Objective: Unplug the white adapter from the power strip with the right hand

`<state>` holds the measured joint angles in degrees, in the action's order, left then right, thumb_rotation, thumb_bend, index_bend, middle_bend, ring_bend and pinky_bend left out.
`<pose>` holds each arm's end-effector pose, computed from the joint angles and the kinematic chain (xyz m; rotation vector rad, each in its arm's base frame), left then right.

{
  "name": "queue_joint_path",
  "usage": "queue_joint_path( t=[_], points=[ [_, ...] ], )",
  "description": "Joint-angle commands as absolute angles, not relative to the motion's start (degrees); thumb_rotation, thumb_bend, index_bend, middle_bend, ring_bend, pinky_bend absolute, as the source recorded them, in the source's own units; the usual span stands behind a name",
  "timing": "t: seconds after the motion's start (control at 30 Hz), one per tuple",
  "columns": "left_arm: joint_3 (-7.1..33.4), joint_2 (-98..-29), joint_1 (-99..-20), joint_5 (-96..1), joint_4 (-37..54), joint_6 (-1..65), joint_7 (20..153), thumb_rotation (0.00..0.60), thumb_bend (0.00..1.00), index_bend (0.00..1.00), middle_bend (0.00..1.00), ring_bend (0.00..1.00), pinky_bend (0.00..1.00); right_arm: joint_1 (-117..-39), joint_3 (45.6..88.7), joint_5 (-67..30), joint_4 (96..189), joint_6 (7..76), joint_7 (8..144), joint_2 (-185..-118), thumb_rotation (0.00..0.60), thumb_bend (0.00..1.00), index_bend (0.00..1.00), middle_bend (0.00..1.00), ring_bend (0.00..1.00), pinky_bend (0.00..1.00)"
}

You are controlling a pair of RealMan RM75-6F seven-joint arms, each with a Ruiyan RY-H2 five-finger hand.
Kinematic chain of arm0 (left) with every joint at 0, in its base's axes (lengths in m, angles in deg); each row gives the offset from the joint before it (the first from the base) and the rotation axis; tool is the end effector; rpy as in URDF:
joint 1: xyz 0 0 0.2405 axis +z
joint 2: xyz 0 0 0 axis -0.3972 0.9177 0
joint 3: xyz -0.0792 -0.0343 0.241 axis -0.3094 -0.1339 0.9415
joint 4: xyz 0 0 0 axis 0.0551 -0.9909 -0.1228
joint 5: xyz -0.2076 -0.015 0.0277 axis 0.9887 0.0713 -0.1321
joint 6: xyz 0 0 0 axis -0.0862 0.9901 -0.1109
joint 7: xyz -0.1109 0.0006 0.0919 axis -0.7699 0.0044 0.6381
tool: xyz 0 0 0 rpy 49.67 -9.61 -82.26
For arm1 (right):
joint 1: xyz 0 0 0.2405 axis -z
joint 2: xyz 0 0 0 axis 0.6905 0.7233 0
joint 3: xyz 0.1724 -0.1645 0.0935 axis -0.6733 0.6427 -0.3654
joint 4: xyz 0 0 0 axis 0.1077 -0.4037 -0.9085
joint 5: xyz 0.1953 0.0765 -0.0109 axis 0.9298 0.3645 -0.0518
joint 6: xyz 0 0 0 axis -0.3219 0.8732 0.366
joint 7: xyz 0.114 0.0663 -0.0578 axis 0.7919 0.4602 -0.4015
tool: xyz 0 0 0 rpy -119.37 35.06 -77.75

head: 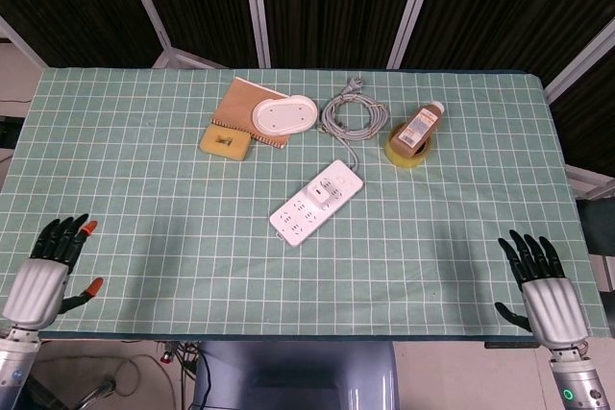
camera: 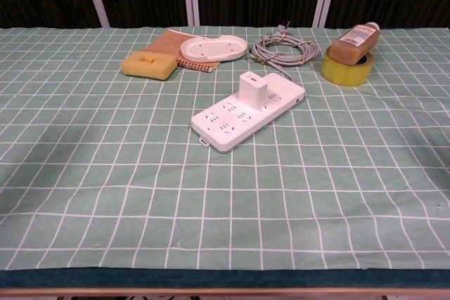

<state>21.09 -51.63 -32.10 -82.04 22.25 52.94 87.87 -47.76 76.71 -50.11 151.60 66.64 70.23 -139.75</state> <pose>-0.2890 0.1898 0.1127 -1.5958 -0.7992 -1.0006 -0.3121 -0.1689 0.1284 1.5088 -0.7459 0.9068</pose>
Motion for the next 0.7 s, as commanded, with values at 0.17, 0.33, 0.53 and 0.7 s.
queue_joint_path(
  t=[0.17,0.33,0.53,0.7],
  points=[
    [18.50,-51.96,-40.67,-84.86,29.95,43.08,94.53,0.600,0.36,0.00,0.00,0.00,0.04,-49.86,75.30,-51.23,155.66,65.73,68.18,-138.72,0.600,0.13,0.00,0.00,0.00,0.00],
    [15.87,-54.63,-46.84,-80.66,34.00,32.63,101.02,0.600,0.39,0.00,0.00,0.00,0.04,-52.69,73.42,-50.83,163.11,62.32,62.00,-136.44,0.600,0.13,0.00,0.00,0.00,0.00],
    [13.71,-58.89,-52.13,-75.54,33.84,24.39,107.66,0.600,0.40,0.01,0.00,0.00,0.05,-56.63,70.16,-47.09,170.40,56.65,54.96,-134.62,0.600,0.13,0.00,0.00,0.00,0.00],
    [12.07,-63.22,-55.65,-70.73,31.85,19.93,110.83,0.600,0.40,0.02,0.00,0.00,0.05,-59.86,67.57,-42.39,174.52,52.04,50.06,-134.41,0.600,0.13,0.00,0.00,0.00,0.00]
  ],
)
